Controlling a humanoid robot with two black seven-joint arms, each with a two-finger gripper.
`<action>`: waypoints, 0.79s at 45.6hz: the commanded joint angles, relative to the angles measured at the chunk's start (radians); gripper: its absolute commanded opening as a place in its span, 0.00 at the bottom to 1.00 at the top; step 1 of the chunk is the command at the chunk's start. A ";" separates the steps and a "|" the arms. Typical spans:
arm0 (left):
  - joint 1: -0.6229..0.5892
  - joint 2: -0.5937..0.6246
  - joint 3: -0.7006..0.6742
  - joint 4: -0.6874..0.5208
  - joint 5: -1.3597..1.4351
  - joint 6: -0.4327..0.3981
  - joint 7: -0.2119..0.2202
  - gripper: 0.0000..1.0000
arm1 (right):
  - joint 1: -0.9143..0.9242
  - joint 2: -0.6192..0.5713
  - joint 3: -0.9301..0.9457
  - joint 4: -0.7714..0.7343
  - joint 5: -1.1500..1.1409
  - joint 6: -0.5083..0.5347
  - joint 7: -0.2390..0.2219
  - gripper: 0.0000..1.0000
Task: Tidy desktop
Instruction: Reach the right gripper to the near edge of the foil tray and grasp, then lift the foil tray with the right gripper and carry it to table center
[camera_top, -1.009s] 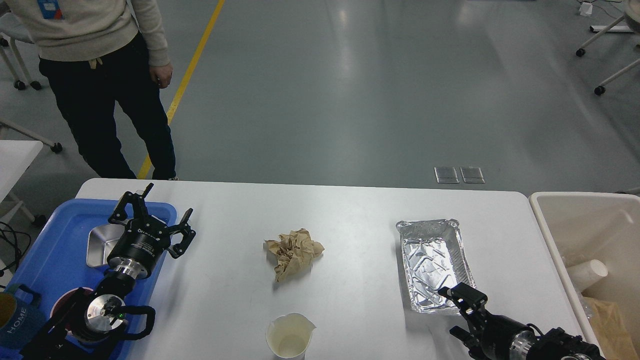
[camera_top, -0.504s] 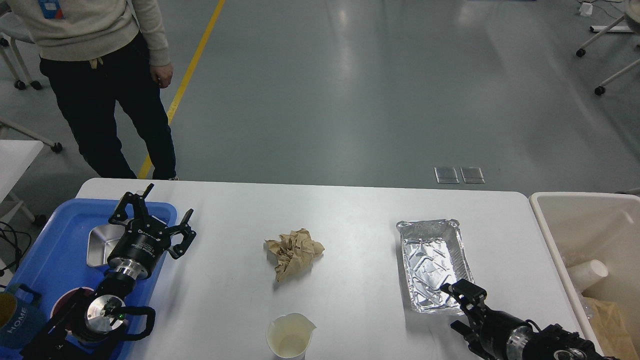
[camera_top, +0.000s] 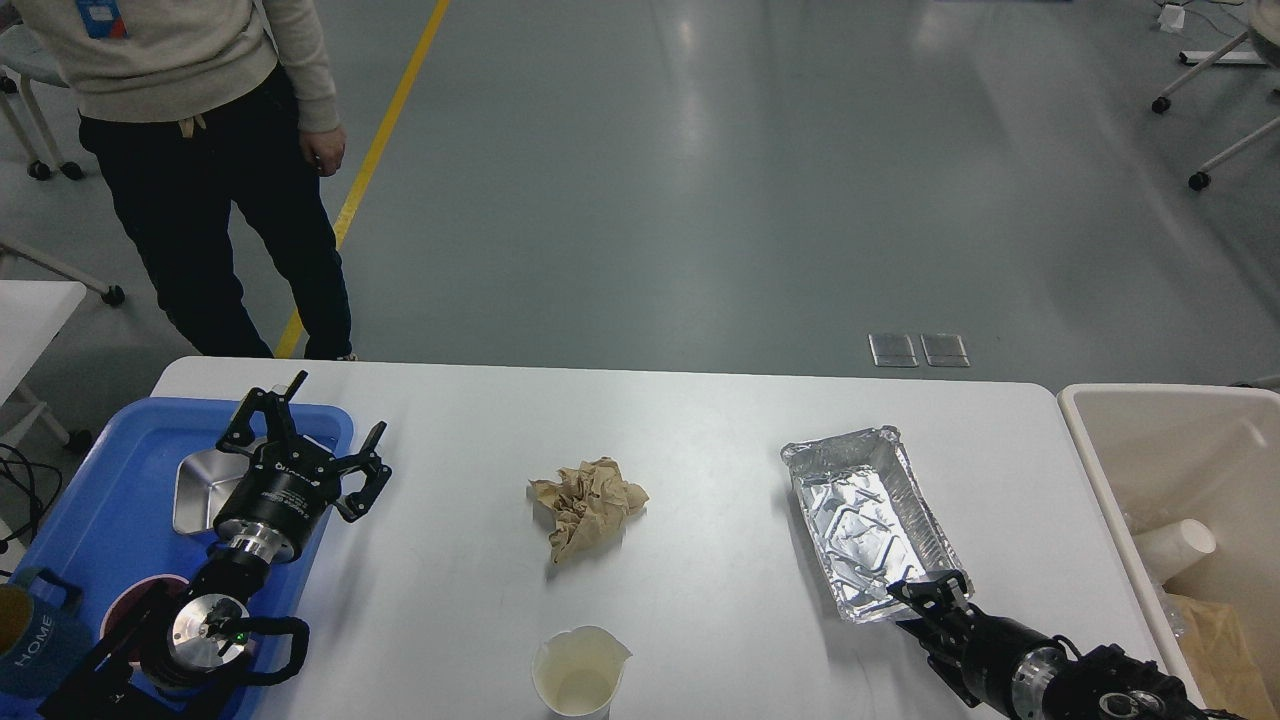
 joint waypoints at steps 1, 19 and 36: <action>0.000 0.000 0.000 0.000 0.000 -0.001 0.000 0.97 | 0.000 0.004 0.000 -0.002 -0.002 0.001 0.010 0.02; 0.000 0.001 0.021 0.000 0.000 0.005 -0.004 0.97 | 0.003 0.003 -0.020 0.001 -0.014 0.004 0.041 0.00; 0.017 0.003 0.031 0.000 0.000 -0.002 -0.015 0.97 | 0.014 -0.135 -0.022 0.085 -0.005 0.018 0.040 0.00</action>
